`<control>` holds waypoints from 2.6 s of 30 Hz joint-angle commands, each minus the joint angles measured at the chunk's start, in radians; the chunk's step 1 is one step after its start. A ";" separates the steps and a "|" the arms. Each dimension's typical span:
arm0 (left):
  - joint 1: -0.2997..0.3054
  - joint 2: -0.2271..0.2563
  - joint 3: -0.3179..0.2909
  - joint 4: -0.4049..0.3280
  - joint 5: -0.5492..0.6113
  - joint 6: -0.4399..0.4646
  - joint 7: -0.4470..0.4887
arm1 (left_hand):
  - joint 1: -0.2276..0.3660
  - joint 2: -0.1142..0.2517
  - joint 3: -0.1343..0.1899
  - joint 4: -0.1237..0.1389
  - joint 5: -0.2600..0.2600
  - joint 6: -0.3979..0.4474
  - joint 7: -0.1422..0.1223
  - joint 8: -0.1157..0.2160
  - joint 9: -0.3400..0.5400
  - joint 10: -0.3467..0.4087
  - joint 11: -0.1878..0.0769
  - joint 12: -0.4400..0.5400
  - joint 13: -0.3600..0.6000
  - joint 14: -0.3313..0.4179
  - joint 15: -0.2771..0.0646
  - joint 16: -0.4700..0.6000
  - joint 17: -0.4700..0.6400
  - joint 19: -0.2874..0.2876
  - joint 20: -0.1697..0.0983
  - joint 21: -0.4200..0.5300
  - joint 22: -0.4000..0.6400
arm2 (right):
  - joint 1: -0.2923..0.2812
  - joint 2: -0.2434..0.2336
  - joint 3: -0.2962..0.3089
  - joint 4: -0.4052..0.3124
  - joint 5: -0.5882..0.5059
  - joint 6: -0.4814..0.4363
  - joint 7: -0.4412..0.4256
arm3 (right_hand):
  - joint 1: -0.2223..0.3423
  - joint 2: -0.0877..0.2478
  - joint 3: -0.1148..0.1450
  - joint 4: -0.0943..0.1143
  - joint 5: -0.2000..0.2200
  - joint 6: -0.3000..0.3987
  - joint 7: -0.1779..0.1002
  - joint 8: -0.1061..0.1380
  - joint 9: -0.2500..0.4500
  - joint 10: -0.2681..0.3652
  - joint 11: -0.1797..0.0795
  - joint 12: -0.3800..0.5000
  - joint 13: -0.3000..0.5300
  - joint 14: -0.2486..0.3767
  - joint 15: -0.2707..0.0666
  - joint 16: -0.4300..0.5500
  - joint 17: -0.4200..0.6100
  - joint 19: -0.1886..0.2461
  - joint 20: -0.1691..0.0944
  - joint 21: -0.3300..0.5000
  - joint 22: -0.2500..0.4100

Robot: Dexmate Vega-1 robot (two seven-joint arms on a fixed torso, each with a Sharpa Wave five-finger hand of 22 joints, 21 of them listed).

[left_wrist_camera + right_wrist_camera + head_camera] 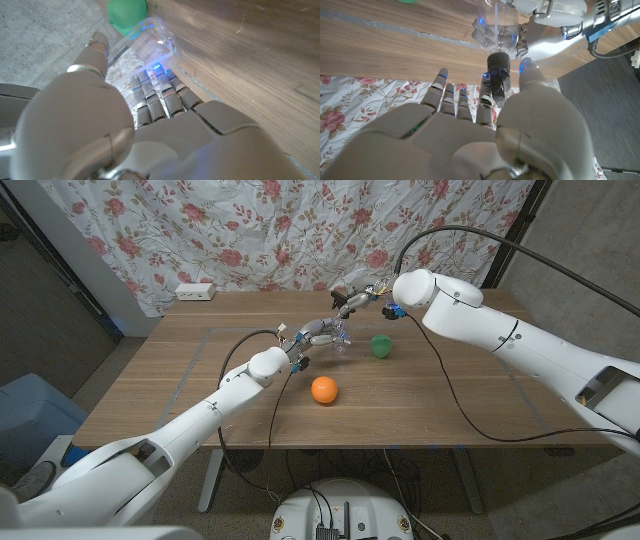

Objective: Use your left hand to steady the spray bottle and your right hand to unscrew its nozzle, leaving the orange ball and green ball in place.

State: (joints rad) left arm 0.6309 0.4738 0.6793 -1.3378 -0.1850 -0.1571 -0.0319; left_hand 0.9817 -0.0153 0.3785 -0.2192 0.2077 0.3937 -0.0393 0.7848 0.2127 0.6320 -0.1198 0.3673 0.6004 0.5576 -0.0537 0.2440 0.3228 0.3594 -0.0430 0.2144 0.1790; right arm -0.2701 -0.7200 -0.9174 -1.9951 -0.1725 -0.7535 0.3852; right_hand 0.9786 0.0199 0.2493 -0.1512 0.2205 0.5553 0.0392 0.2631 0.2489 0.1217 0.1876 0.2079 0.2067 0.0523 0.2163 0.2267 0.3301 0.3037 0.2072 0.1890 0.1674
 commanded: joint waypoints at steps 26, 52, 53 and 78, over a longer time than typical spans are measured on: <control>0.000 -0.003 -0.002 0.009 -0.004 -0.005 0.000 | -0.144 0.152 0.060 0.048 -0.001 0.024 -0.004 0.006 0.001 0.038 -0.026 0.001 0.007 0.005 -0.101 0.005 0.003 0.010 -0.015 0.001 0.005 | -0.003 0.027 -0.015 0.028 -0.024 -0.021 -0.037 | 0.102 0.015 0.038 -0.023 -0.019 0.178 -0.065 0.089 0.025 0.053 -0.039 0.012 -0.001 0.039 0.001 0.016 -0.003 0.038 -0.001 0.007 0.002; -0.015 -0.011 0.004 0.024 -0.003 -0.004 -0.009 | -0.146 0.153 0.063 0.048 -0.001 0.025 -0.005 0.004 0.001 0.034 -0.027 -0.002 0.009 0.006 -0.100 0.005 0.004 0.011 -0.013 0.001 0.005 | -0.030 0.022 0.021 0.033 0.001 0.007 -0.071 | 0.128 0.020 0.047 -0.012 -0.023 0.314 -0.098 0.153 0.033 0.124 -0.079 0.021 -0.003 0.080 -0.021 0.033 -0.001 0.074 -0.006 0.008 0.001; -0.014 -0.011 0.004 0.024 -0.003 -0.004 -0.009 | -0.146 0.153 0.063 0.048 -0.001 0.024 -0.004 0.004 0.001 0.034 -0.027 -0.002 0.009 0.006 -0.099 0.006 0.004 0.011 -0.013 0.001 0.005 | -0.031 0.022 0.025 0.033 0.007 0.007 -0.070 | 0.128 0.021 0.047 -0.011 -0.023 0.315 -0.099 0.153 0.033 0.125 -0.079 0.021 -0.003 0.082 -0.020 0.034 -0.001 0.074 -0.006 0.008 0.001; -0.001 -0.002 0.001 0.001 -0.001 0.005 0.002 | -0.146 0.152 0.064 0.047 -0.001 0.022 -0.005 0.001 0.002 0.032 -0.028 -0.005 0.010 0.005 -0.100 0.006 0.005 0.011 -0.012 0.001 0.005 | -0.037 -0.009 0.067 0.012 0.059 0.030 -0.066 | 0.116 0.029 0.044 -0.003 -0.024 0.324 -0.098 0.157 0.030 0.138 -0.081 0.019 -0.003 0.090 -0.024 0.038 0.001 0.076 -0.005 0.005 0.001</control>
State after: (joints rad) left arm 0.6227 0.4674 0.6827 -1.3268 -0.1870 -0.1558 -0.0353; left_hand 0.9778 -0.0191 0.3843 -0.2249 0.2078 0.3990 -0.0443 0.7819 0.2117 0.6321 -0.1200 0.3629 0.6050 0.5575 -0.0537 0.2440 0.3223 0.3614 -0.0410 0.2144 0.1790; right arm -0.3046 -0.7149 -0.8687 -1.9683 -0.1327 -0.7303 0.3183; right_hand 1.0967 0.0413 0.2929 -0.1612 0.1962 0.8542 -0.0380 0.4144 0.2758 0.2503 0.1053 0.2235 0.1998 0.1398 0.1894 0.2590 0.3273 0.3679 0.2000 0.1929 0.1678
